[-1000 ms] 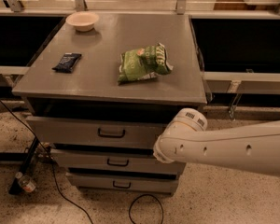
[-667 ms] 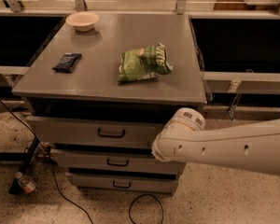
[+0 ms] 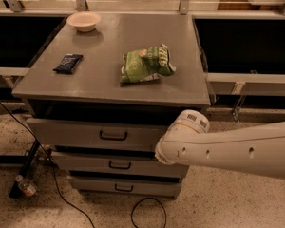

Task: Close top drawer

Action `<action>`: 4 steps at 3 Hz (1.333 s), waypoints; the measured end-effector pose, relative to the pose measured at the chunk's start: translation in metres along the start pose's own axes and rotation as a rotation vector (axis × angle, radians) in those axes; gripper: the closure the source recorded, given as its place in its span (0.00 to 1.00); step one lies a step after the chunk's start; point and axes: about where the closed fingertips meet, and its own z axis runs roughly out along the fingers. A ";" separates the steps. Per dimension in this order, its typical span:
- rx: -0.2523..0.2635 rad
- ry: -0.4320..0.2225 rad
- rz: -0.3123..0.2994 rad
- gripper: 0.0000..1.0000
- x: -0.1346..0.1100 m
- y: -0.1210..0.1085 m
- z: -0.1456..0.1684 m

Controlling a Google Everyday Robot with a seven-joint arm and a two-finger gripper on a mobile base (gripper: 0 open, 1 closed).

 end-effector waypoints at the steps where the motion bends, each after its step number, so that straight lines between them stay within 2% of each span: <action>1: 0.000 0.000 0.000 0.28 0.000 0.000 0.000; 2: 0.000 0.000 0.000 0.03 0.000 0.000 0.000; 4: 0.000 0.000 0.000 0.00 0.000 0.000 0.000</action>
Offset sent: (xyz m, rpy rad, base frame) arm 0.0000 0.0000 0.0000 0.0000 0.0000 0.0000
